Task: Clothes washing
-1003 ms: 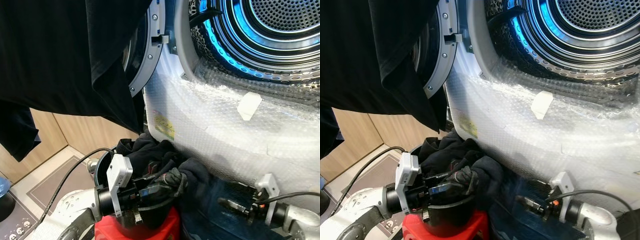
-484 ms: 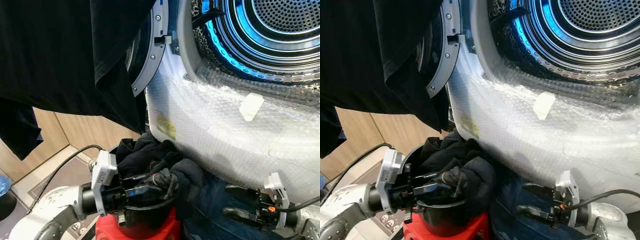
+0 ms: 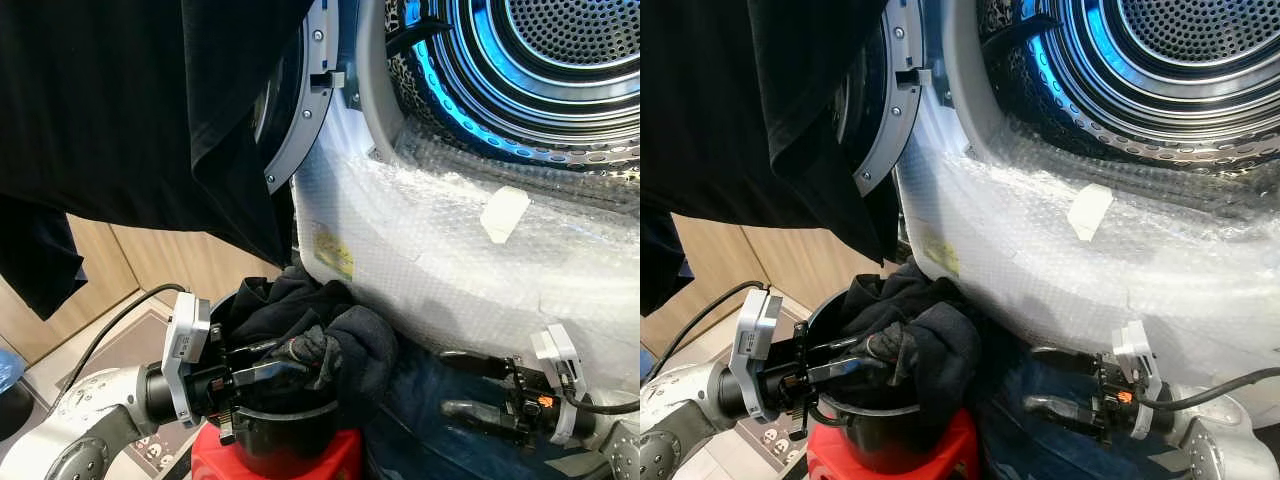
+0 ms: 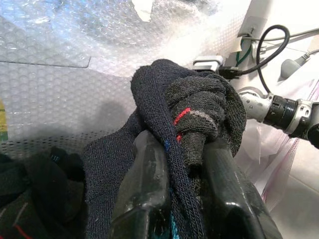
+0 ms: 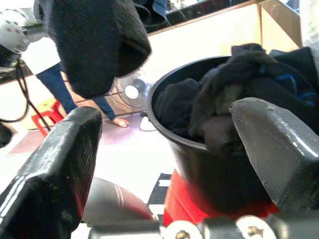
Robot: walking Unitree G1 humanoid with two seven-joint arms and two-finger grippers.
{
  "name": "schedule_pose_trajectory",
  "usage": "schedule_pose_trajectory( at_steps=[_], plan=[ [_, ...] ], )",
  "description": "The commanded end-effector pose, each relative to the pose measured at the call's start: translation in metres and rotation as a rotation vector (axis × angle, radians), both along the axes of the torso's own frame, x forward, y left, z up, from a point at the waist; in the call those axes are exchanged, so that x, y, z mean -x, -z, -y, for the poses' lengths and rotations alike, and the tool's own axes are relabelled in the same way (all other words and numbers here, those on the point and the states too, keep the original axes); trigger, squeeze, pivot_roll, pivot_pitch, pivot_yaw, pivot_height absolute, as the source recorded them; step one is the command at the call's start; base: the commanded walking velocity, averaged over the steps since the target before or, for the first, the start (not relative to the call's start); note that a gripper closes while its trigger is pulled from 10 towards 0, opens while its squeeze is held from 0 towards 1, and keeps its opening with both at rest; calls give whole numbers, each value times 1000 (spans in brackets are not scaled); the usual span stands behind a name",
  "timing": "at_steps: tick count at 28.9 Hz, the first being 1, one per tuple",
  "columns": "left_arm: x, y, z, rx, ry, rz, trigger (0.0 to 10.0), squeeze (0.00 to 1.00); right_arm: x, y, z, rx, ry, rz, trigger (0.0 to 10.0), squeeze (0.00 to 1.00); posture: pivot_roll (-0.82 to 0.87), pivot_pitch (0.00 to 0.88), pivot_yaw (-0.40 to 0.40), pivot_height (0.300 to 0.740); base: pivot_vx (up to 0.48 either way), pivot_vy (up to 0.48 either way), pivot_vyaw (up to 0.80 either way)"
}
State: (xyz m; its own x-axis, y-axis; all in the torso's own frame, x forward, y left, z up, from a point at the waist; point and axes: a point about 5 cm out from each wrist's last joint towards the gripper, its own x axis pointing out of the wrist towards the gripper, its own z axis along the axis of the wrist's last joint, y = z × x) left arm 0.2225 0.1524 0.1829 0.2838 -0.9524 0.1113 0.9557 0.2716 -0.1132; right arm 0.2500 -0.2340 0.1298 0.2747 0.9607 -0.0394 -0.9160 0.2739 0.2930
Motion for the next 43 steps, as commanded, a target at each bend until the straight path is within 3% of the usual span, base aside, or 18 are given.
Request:
schedule_pose_trajectory(
  at_steps=[1, 11, 20, 29, 30, 32, 33, 34, 35, 38, 39, 40, 43],
  plan=[
    [-2, -2, -3, -20, -1, 15, 10000, 0, 2, -7, -1, 0, -22, 21, 10000, 0, 20, 0, 16, 740, 0, 0, 0],
    [-12, -1, 5, -1, -31, 32, 10000, 0, 10, -19, -31, -36, -101, 56, 10000, 0, 13, 0, 11, 740, 0, 0, 0],
    [-14, 2, 24, 25, 26, 36, 10000, 0, 6, -17, -59, -20, -22, 87, 10000, 0, -3, 0, 11, 740, 0, 0, 0],
    [-15, 6, 27, 22, 32, 35, 10000, 0, 9, -24, -61, -55, -11, 102, 10000, 0, -13, 0, 12, 740, 0, 0, 0],
    [-14, 7, 27, 22, 35, 30, 10000, 0, 10, -28, -60, -80, -22, 108, 7569, 0, -15, 0, 13, 740, 0, 0, 0],
    [-13, 9, 27, 18, 31, 27, 10000, 0, 10, -32, -59, -104, -30, 103, 4980, 0, -14, 1, 13, 740, 0, 0, 0],
    [-13, 9, 27, 17, 30, 26, 10000, 0, 10, -34, -59, -112, -35, 106, 4471, 0, -14, 3, 14, 740, 0, 0, 0],
    [-13, 10, 27, 15, 29, 25, 10000, 0, 11, -35, -59, -117, -40, 107, 4667, 0, -13, 5, 14, 740, 0, 0, 0],
    [-13, 11, 27, 12, 27, 23, 10000, 0, 11, -36, -59, -118, -47, 107, 6824, 0, -13, 6, 15, 740, 0, 0, 0],
    [-13, 14, 27, 5, 24, 19, 10000, 0, 11, -40, -61, -125, -53, 107, 7373, 0, -12, 12, 14, 740, 0, 0, 0],
    [-14, 14, 28, 8, 18, 23, 10000, 0, 11, -41, -63, -113, -59, 112, 8078, 0, -13, 14, 14, 740, 0, 0, 0],
    [-14, 14, 29, 10, 17, 24, 10000, 0, 11, -41, -64, -109, -62, 112, 8078, 0, -13, 14, 14, 740, 0, 0, 0],
    [-17, 13, 31, 14, 11, 31, 10000, 0, 11, -39, -67, -105, -63, 102, 9373, 0, -13, 16, 15, 740, 0, 0, 0]
  ],
)
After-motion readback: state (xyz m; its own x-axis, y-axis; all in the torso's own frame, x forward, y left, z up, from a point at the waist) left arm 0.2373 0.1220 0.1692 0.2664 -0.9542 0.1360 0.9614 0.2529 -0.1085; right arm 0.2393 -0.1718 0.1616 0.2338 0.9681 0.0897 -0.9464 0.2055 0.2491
